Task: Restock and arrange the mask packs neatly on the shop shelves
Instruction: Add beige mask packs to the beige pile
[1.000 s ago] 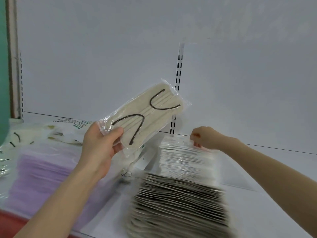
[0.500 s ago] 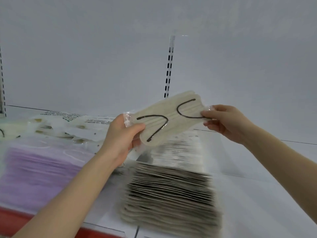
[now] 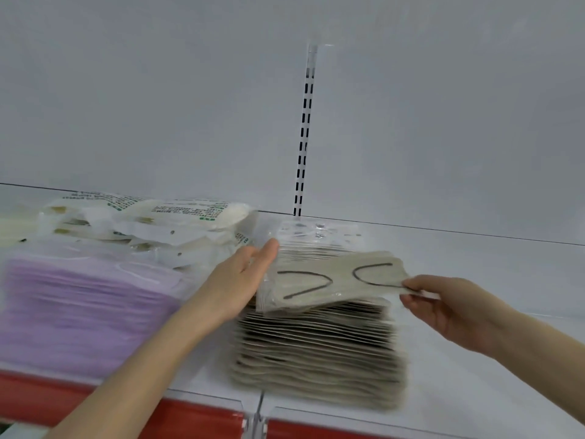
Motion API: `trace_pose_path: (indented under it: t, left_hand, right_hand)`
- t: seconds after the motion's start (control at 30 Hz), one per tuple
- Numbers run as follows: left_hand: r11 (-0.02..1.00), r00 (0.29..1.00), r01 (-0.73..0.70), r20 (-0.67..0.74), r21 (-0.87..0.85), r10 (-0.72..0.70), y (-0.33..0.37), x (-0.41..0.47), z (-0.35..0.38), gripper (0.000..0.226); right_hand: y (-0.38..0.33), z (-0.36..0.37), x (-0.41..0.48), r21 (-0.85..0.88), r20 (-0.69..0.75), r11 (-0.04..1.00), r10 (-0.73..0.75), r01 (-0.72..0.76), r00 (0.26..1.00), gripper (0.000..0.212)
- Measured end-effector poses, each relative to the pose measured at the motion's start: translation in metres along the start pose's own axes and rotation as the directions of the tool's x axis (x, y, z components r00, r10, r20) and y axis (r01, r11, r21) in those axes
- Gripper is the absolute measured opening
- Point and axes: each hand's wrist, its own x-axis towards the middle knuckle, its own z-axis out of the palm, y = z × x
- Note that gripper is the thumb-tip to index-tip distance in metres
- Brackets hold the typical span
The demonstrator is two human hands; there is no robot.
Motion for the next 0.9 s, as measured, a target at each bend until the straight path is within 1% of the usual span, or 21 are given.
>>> trace_pose_path:
  t: [0.07,0.13,0.2,0.23,0.27,0.33,0.4,0.5,0.53,0.57,0.63,0.67,0.7,0.73,0.77,0.8,0.87,0.9]
  left_hand:
    - [1.000,1.000,-0.010,0.016,-0.015,0.011,0.000,-0.003,-0.002,0.089]
    - [0.997,0.995,-0.076,0.070,0.017,0.075,0.000,-0.006,-0.005,0.101]
    - [0.989,0.984,-0.132,0.133,0.065,0.123,0.001,-0.010,-0.008,0.099]
    - [0.986,0.979,-0.148,0.155,0.080,0.135,0.000,-0.010,-0.009,0.097]
    - [0.985,0.975,-0.154,0.177,0.084,0.137,-0.001,-0.011,-0.011,0.098]
    - [0.986,0.968,-0.150,0.211,0.070,0.132,-0.003,-0.011,-0.013,0.105]
    - [0.990,0.966,-0.129,0.233,0.049,0.114,-0.005,-0.010,-0.015,0.112]
    - [0.993,0.956,-0.113,0.275,0.020,0.104,-0.006,-0.010,-0.018,0.120]
    - [0.993,0.955,-0.115,0.278,0.025,0.104,-0.006,-0.010,-0.018,0.119]
    - [0.992,0.958,-0.118,0.267,0.038,0.104,-0.006,-0.010,-0.018,0.113]
    - [0.988,0.978,-0.126,0.179,0.088,0.109,-0.007,-0.010,-0.014,0.088]
    - [0.985,0.986,-0.135,0.113,0.112,0.123,-0.009,-0.009,-0.012,0.073]
    - [0.980,0.989,-0.146,0.046,0.134,0.141,-0.010,-0.008,-0.010,0.057]
    - [0.976,0.987,-0.155,-0.007,0.154,0.158,-0.011,-0.007,-0.008,0.043]
    - [0.969,0.982,-0.173,-0.041,0.174,0.183,-0.011,-0.006,-0.006,0.032]
    - [0.960,0.977,-0.194,-0.053,0.201,0.208,-0.012,-0.005,-0.005,0.024]
    - [0.941,0.967,-0.231,-0.049,0.246,0.250,-0.013,-0.002,-0.004,0.018]
    - [0.935,0.963,-0.245,-0.048,0.257,0.265,-0.014,-0.001,-0.003,0.017]
  right_hand:
    - [0.004,0.001,-0.001,-0.016,-0.019,0.999,0.034,-0.035,0.999,0.007]
    - [0.007,0.002,-0.002,-0.009,-0.042,0.998,0.059,-0.060,0.997,0.013]
    - [0.007,0.002,-0.003,0.000,-0.059,0.998,0.069,-0.070,0.996,0.015]
    - [0.006,0.002,-0.005,-0.007,-0.061,0.997,0.070,-0.070,0.996,0.012]
    - [0.004,0.002,-0.007,-0.019,-0.061,0.997,0.068,-0.069,0.996,0.007]
    - [0.001,0.003,-0.014,-0.048,-0.049,0.997,0.061,-0.064,0.997,0.001]
    - [-0.001,0.003,-0.020,-0.064,-0.040,0.996,0.065,-0.068,0.997,0.002]
    - [0.001,0.003,-0.023,-0.039,-0.038,0.993,0.111,-0.112,0.993,0.005]
    - [0.002,0.003,-0.022,-0.032,-0.039,0.992,0.122,-0.124,0.992,0.006]
    - [0.002,0.004,-0.021,-0.026,-0.045,0.992,0.126,-0.127,0.991,0.006]
    - [0.001,0.008,-0.017,-0.056,-0.056,0.993,0.101,-0.104,0.993,0.005]
    - [-0.001,0.010,-0.015,-0.117,-0.053,0.990,0.073,-0.079,0.996,0.004]
    - [-0.003,0.010,-0.014,-0.203,-0.038,0.978,0.047,-0.054,0.998,0.009]
    - [-0.004,0.010,-0.011,-0.312,-0.020,0.949,0.031,-0.036,0.999,0.019]
    - [-0.006,0.008,-0.008,-0.445,-0.009,0.895,0.013,-0.016,1.000,0.031]
    - [-0.007,0.006,-0.006,-0.592,-0.006,0.806,-0.028,0.020,1.000,0.041]
    - [-0.006,0.002,0.002,-0.820,0.016,0.560,-0.182,0.117,0.983,0.053]
    - [-0.004,-0.001,0.005,-0.883,0.042,0.441,-0.265,0.160,0.963,0.052]
